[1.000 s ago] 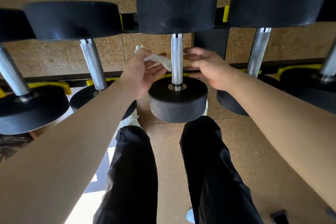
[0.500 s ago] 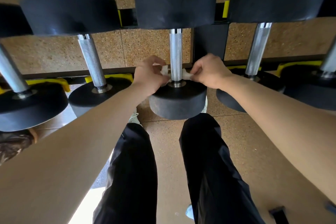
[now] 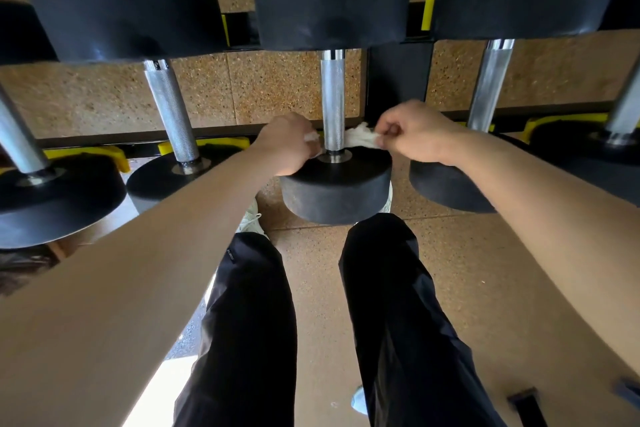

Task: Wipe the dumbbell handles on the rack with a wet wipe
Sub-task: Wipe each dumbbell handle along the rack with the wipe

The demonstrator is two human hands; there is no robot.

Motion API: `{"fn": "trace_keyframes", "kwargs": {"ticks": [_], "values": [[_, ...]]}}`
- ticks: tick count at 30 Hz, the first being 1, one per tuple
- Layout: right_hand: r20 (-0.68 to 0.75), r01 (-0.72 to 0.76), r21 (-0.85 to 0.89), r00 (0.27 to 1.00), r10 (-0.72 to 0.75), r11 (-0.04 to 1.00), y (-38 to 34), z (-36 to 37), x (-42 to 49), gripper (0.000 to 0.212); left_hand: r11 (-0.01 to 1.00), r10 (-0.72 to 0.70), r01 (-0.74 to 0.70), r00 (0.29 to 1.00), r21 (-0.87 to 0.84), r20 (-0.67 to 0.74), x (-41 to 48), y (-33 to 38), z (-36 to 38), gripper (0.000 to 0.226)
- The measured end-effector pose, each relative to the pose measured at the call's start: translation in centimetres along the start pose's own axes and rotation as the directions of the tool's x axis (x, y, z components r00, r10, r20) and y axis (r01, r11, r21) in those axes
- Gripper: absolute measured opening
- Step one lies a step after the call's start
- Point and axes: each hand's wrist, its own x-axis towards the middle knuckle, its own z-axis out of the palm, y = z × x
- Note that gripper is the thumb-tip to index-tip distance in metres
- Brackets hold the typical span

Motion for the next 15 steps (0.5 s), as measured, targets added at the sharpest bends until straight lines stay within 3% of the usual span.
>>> {"fn": "trace_keyframes", "kwargs": {"ticks": [2, 6, 9, 13, 15], "values": [[-0.027, -0.021, 0.050, 0.999, 0.023, 0.999, 0.3, 0.0, 0.0, 0.018, 0.999, -0.019, 0.019, 1.000, -0.038, 0.015, 0.2, 0.2, -0.1, 0.020], [-0.013, -0.001, 0.127, 1.000, 0.003, 0.992, -1.7, 2.2, 1.0, 0.017, 0.933, -0.101, 0.101, 0.995, -0.345, 0.017, -0.4, -1.8, -1.3, 0.020], [-0.009, -0.009, 0.159, 1.000, 0.010, 0.987, -2.5, 2.3, 1.2, 0.014, 0.875, -0.137, 0.118, 0.991, -0.470, -0.006, -0.7, -2.1, -1.2, 0.020], [-0.144, -0.076, 0.483, 0.976, 0.165, 0.872, -0.8, 0.0, 0.3, 0.006, 0.853, -0.152, 0.103, 0.987, -0.512, -0.055, 0.1, -0.2, -0.7, 0.024], [-0.144, -0.085, 0.547, 0.970, 0.194, 0.833, -0.7, -0.5, 0.5, 0.006, 0.842, -0.175, 0.132, 0.984, -0.523, -0.032, 0.3, 0.4, -1.0, 0.022]]}}
